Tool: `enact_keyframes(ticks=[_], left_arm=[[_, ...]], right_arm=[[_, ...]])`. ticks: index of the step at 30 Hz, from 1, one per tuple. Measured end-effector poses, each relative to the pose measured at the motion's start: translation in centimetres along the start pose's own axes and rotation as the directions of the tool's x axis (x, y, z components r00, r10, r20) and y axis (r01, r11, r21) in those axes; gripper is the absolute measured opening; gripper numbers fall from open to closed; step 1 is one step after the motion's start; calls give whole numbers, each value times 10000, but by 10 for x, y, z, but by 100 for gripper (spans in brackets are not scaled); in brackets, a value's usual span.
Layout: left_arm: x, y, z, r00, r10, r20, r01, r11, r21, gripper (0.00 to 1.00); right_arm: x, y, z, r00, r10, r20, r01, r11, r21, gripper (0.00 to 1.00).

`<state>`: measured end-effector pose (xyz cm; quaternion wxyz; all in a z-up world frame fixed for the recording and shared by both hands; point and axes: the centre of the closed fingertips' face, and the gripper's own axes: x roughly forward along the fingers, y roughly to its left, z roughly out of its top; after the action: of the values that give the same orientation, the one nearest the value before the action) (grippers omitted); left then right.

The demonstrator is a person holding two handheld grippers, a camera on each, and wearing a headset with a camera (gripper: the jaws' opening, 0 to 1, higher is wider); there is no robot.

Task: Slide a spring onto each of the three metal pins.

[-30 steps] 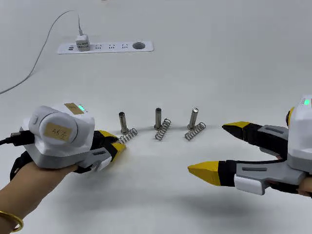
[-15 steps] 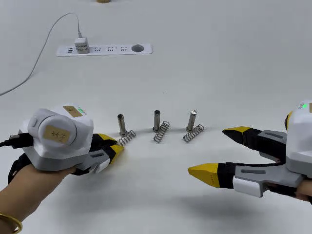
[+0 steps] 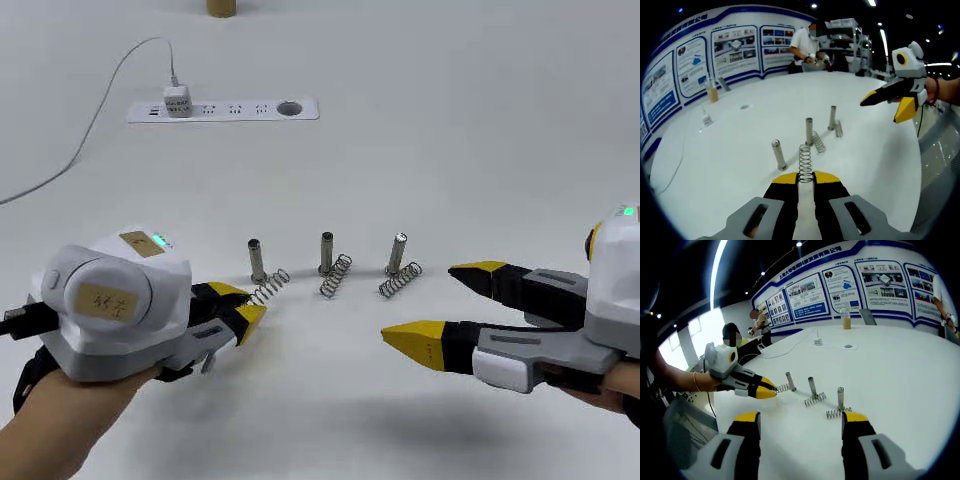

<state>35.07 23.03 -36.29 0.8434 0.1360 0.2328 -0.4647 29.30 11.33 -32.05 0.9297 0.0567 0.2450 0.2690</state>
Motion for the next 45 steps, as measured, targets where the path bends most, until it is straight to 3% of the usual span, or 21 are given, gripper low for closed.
enact_keyframes(ticks=[9, 12, 19, 25, 31, 35, 40, 45], left_arm=[[-19, -16, 20, 9953, 233, 943, -214, 9995, -211, 10], [-27, -21, 32, 9888, 295, 1465, -251, 9992, -316, 10], [-40, -28, 51, 9687, 300, 2466, -221, 9992, -346, 10], [-46, -33, 58, 9570, 260, 2888, -159, 9992, -373, 11], [-51, -40, 63, 9483, 94, 3173, -29, 9998, -210, 10], [-53, -45, 65, 9433, -64, 3319, 81, 10000, -38, 10], [-57, -49, 73, 9276, -232, 3728, 289, 9995, -96, 11], [-59, -51, 77, 9192, -355, 3921, 395, 9992, -23, 11]], right_arm=[[5, 15, 20, 9968, 330, 734, -389, 9961, 795, 59], [8, 22, 29, 9919, 538, 1147, -702, 9870, 1444, 57], [13, 33, 45, 9824, 767, 1704, -1105, 9738, 1989, 49], [16, 44, 61, 9658, 1005, 2390, -1670, 9461, 2773, 43], [22, 53, 65, 9590, 1251, 2544, -2020, 9313, 3033, 38], [24, 62, 67, 9531, 1577, 2582, -2398, 9140, 3274, 31], [26, 66, 68, 9491, 1751, 2618, -2643, 8949, 3595, 27], [27, 69, 69, 9433, 1899, 2724, -2873, 8780, 3829, 23]])
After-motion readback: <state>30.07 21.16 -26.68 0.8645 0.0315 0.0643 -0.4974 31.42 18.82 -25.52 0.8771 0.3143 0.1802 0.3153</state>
